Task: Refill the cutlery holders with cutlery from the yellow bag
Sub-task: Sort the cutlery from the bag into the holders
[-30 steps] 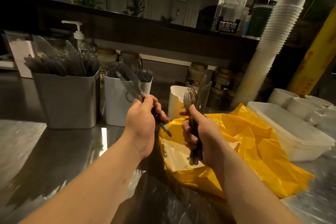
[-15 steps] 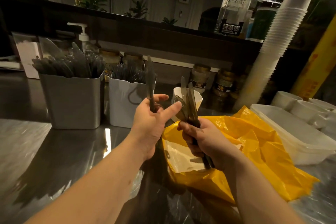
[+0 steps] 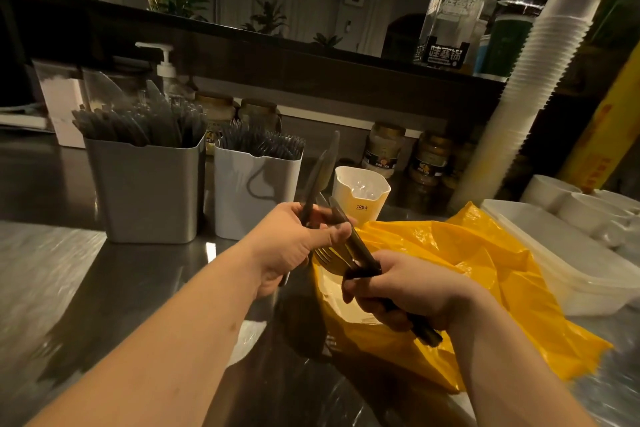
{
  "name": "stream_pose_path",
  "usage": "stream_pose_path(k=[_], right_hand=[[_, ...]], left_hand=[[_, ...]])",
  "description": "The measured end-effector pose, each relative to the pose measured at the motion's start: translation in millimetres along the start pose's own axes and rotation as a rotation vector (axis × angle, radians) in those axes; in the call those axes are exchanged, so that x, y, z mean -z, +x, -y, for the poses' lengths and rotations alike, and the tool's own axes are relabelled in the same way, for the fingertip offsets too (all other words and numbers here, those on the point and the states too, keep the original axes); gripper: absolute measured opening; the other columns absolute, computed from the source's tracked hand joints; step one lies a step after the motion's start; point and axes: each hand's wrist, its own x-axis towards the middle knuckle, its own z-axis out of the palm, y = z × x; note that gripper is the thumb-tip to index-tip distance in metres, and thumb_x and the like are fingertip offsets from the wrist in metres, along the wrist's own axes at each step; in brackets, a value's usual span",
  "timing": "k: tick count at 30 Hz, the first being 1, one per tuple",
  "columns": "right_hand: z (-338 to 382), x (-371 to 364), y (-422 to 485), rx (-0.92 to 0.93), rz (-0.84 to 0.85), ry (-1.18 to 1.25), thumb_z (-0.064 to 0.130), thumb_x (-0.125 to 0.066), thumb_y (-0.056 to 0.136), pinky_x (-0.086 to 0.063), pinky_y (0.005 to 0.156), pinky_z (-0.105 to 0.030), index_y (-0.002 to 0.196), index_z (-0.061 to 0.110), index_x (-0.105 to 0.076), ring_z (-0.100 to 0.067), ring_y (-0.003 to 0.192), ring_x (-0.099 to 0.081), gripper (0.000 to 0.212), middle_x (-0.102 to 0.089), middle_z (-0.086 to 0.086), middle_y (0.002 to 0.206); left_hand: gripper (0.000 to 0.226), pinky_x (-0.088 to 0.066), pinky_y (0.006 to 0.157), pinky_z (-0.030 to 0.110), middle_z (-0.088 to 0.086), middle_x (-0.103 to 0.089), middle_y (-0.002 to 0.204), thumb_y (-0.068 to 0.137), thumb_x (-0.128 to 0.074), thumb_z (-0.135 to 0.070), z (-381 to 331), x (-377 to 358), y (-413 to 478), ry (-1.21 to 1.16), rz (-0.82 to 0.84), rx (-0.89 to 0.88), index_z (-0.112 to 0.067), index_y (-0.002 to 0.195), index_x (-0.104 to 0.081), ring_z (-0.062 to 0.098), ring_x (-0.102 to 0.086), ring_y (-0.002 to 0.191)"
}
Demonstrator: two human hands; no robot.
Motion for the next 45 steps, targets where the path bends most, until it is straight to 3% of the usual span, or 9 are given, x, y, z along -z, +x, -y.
stream_pose_path(k=[6,10,14,21,24,28,36,41,45], right_hand=[[-1,4,2,-0.004,-0.017,0.05,0.018,-0.061,0.098,-0.041,0.046,-0.02,0.1,0.009,-0.063,-0.012,0.051,-0.046,0.01,-0.053,-0.003,0.067],[-4,7,0,-0.026,-0.014,0.067,0.017,-0.061,0.098,-0.04,0.046,-0.019,0.101,0.008,-0.063,-0.011,0.05,-0.043,0.01,-0.05,-0.003,0.066],[-5,8,0,-0.013,0.014,0.09,0.019,-0.062,0.099,-0.038,0.046,-0.019,0.103,0.009,-0.062,-0.011,0.052,-0.042,0.011,-0.05,-0.003,0.068],[-5,9,-1,-0.042,-0.092,0.13,0.022,-0.06,0.1,-0.041,0.046,-0.021,0.112,0.005,-0.065,-0.013,0.052,-0.047,0.022,-0.054,-0.005,0.069],[-5,10,5,-0.008,-0.208,0.3,0.033,-0.055,0.1,-0.029,0.046,-0.023,0.113,0.008,-0.066,-0.012,0.051,-0.037,0.03,-0.048,-0.003,0.066],[-3,10,13,-0.004,-0.348,0.563,0.061,-0.038,0.098,-0.023,0.041,-0.021,0.104,0.008,-0.064,-0.011,0.047,-0.03,0.059,-0.042,-0.002,0.062],[4,-4,17,0.208,-0.346,0.848,0.025,-0.04,0.107,-0.038,0.053,-0.029,0.11,0.006,-0.056,-0.017,0.055,-0.047,0.025,-0.055,-0.008,0.072],[47,-7,36,0.266,-0.468,0.825,0.029,-0.035,0.109,-0.031,0.052,-0.026,0.116,0.007,-0.063,-0.012,0.053,-0.04,0.037,-0.054,-0.003,0.068],[121,-9,59,0.547,-0.422,1.024,0.016,-0.034,0.108,-0.049,0.059,-0.03,0.106,0.007,-0.065,-0.016,0.063,-0.054,0.032,-0.056,-0.006,0.075]], left_hand=[[0.053,-0.037,0.066,0.035,0.0,-0.071,0.084,0.067,-0.073,-0.045,0,-3,2,-0.099,-0.109,0.032,-0.011,0.108,-0.074,0.013,-0.051,0.073],[0.029,-0.037,0.062,0.029,0.001,-0.077,0.102,0.095,-0.06,-0.034,-7,5,3,-0.259,-0.206,-0.008,-0.01,0.109,-0.066,0.004,-0.053,0.053],[0.022,-0.045,0.088,0.041,0.002,-0.077,0.11,0.104,-0.049,-0.031,-9,9,3,-0.303,-0.326,-0.056,-0.013,0.099,-0.06,0.017,-0.045,0.068],[0.02,-0.046,0.067,0.027,0.004,-0.076,0.084,0.107,-0.048,-0.032,-8,30,11,-0.614,-0.607,-0.19,-0.016,0.111,-0.06,0.009,-0.057,0.062],[0.019,-0.056,0.085,0.038,0.0,-0.07,0.071,0.107,-0.048,-0.029,-10,25,11,-0.662,-0.565,-0.196,-0.014,0.11,-0.059,0.017,-0.071,0.074],[0.023,-0.063,0.069,0.044,0.005,-0.058,0.066,0.109,-0.04,-0.03,-11,18,8,-0.755,-0.422,-0.201,-0.012,0.1,-0.052,0.025,-0.068,0.06],[0.026,-0.029,0.042,0.024,0.0,-0.048,0.065,0.109,-0.036,-0.036,-8,28,8,-0.764,-0.326,-0.147,-0.019,0.096,-0.05,0.011,-0.034,0.045],[0.021,-0.026,0.038,0.023,-0.003,-0.04,0.059,0.102,-0.058,-0.033,-15,59,9,-0.468,-0.273,-0.135,-0.017,0.093,-0.047,0.01,-0.03,0.044],[0.024,-0.027,0.035,0.024,-0.004,-0.037,0.051,0.098,-0.065,-0.017,-11,90,3,-0.399,-0.33,-0.12,-0.018,0.084,-0.045,0.011,-0.029,0.042]])
